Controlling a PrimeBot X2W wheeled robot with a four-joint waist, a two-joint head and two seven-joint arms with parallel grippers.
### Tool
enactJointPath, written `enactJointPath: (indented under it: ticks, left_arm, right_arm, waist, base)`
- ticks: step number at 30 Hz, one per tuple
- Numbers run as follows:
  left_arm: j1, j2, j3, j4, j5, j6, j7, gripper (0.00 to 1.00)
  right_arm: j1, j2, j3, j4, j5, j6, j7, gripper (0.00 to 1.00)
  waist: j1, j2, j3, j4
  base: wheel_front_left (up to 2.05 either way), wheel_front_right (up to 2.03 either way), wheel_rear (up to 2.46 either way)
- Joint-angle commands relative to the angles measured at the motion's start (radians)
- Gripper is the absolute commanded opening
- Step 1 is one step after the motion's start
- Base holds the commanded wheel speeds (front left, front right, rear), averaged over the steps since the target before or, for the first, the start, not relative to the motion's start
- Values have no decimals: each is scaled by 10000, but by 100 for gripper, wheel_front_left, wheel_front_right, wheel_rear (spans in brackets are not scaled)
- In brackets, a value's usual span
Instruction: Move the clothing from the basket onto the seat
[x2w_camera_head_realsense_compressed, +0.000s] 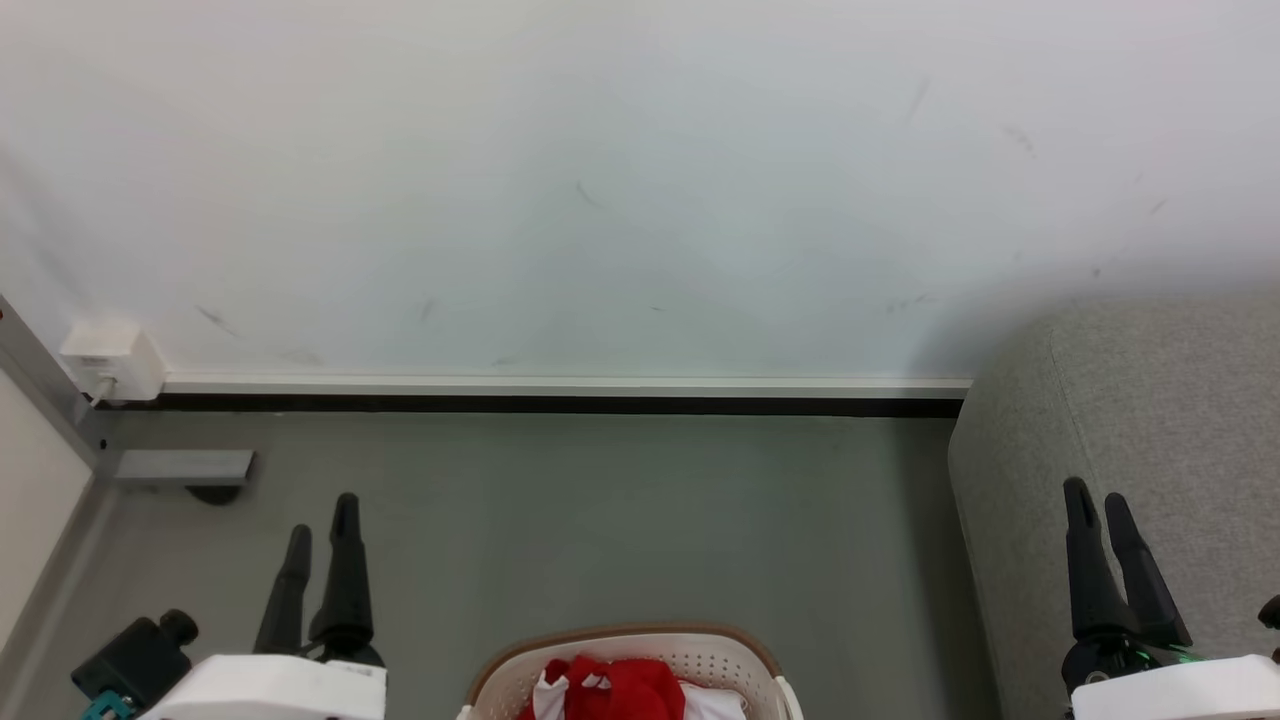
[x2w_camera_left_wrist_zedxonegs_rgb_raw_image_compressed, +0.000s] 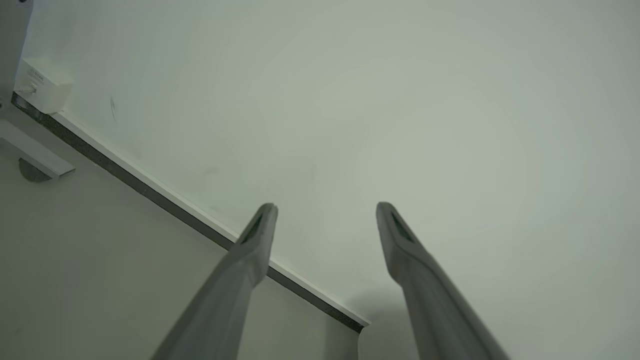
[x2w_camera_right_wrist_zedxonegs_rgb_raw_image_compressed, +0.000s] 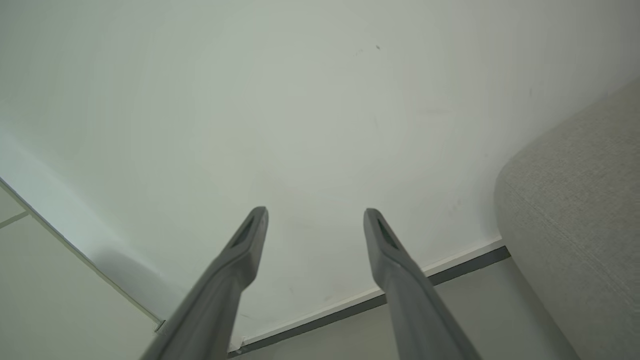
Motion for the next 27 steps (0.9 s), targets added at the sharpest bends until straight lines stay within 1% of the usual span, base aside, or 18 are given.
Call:
enactJointPath:
  ticks: [1, 14, 19, 27]
  left_arm:
    - [23, 83, -30, -98, 468, 50, -139, 100]
    - [68, 183, -381, 153, 3064, 432, -490, 100]
    - [112, 261, -518, 226, 3687, 556, -612, 100]
    - [187, 321, -701, 311, 4388, 701, -777, 100]
  right_arm:
    - [-85, 22, -130, -6, -561, -10, -43, 100]
    - [-30, 377, -521, 302, -3420, -12, -53, 100]
    - [-2, 493, -602, 384, -4198, -13, -56, 100]
    - [47, 622, -623, 451, -5068, -14, -61, 100]
  waist:
    - [0, 0, -5, -7]
    - [0, 0, -52, -67]
    - [0, 0, -85, -81]
    - [0, 0, -121, -96]
  base:
    - [0, 0, 0]
    - [0, 0, 0]
    - [0, 0, 0]
    - [0, 0, 0]
